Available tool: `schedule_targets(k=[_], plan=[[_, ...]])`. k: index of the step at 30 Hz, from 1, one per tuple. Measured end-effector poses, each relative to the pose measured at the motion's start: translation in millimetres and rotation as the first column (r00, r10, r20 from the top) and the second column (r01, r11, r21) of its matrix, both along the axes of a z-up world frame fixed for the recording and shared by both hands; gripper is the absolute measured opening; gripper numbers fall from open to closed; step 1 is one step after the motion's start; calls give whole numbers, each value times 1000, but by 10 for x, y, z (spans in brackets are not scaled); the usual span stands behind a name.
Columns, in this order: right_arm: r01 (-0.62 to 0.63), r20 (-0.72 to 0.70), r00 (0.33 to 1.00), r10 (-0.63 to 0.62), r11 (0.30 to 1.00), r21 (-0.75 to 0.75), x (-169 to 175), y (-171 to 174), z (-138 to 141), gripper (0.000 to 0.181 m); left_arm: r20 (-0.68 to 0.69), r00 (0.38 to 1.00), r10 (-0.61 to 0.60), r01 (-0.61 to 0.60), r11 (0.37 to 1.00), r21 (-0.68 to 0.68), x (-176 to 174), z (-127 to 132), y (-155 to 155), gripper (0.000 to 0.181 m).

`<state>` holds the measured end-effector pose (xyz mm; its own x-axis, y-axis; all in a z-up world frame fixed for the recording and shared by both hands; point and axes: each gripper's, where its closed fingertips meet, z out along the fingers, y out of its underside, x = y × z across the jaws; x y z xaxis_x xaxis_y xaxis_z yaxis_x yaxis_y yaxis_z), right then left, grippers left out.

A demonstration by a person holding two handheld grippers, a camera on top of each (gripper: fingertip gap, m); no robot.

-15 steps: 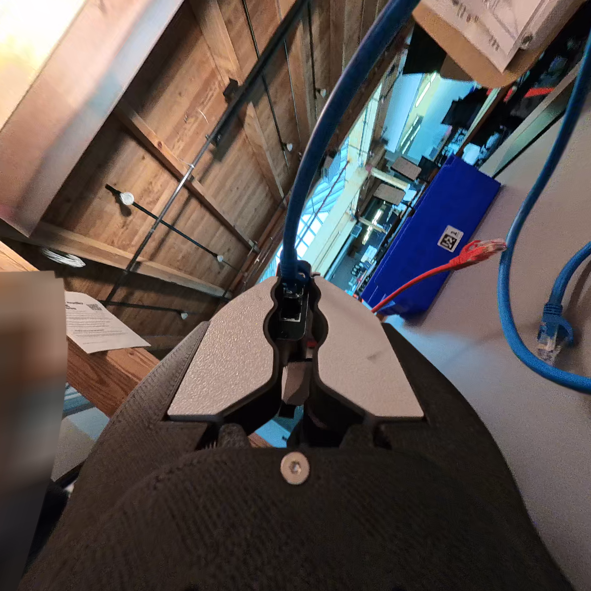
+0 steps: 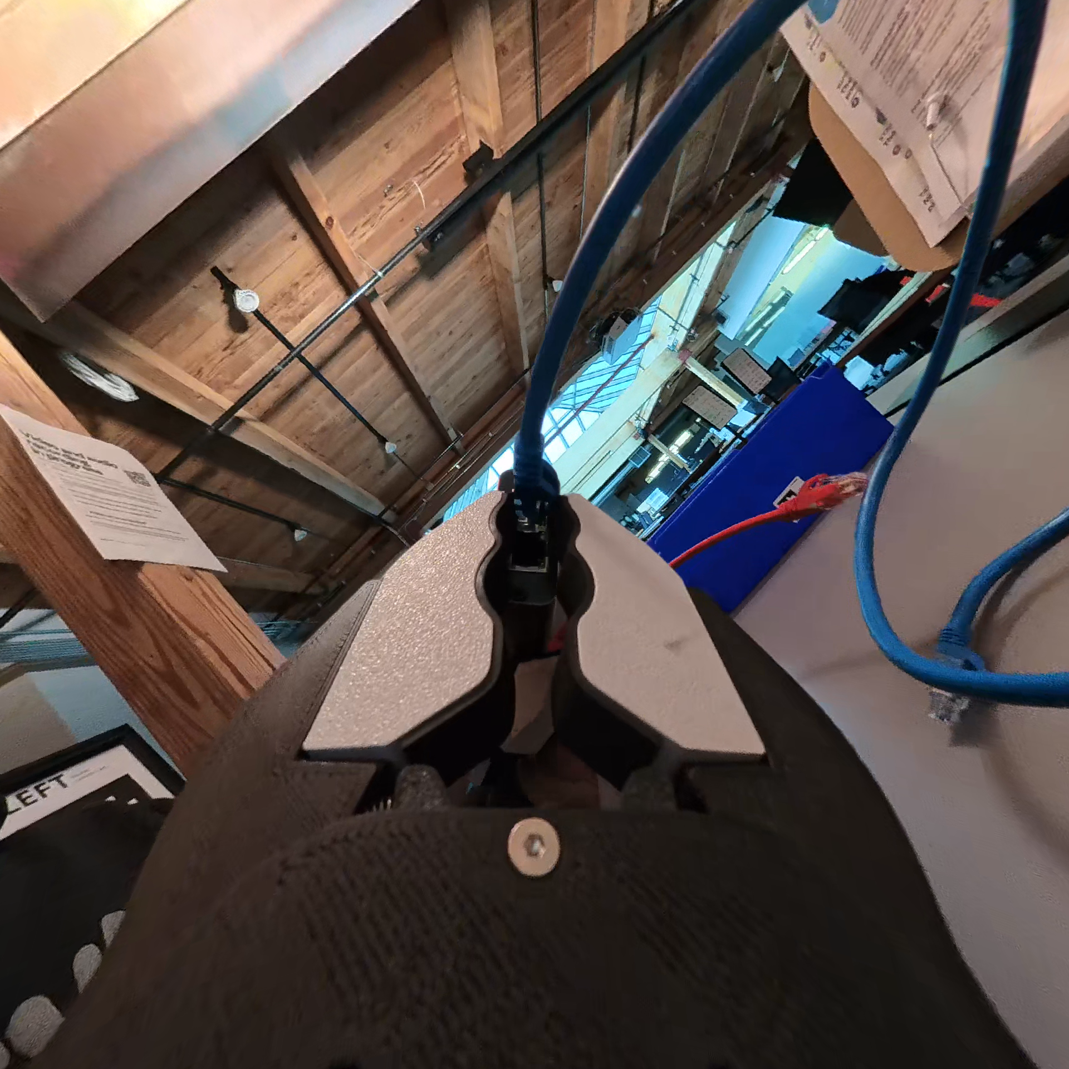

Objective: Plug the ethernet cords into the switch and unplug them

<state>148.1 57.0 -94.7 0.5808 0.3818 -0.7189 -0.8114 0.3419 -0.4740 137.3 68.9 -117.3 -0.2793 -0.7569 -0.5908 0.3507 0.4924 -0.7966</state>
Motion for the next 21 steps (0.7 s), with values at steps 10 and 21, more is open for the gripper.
schedule_targets(k=[10, 21], plan=[[-5, 137, 991, 8, 1000, -23, -27, 43, 93, 14, 73, 994, 77, -75, 997, -28, 18, 35, 41, 62], [23, 147, 989, -16, 999, -43, 29, 70, 105, 13, 10, 993, 120, -118, 986, -118, 72, 12, 39, 62]])
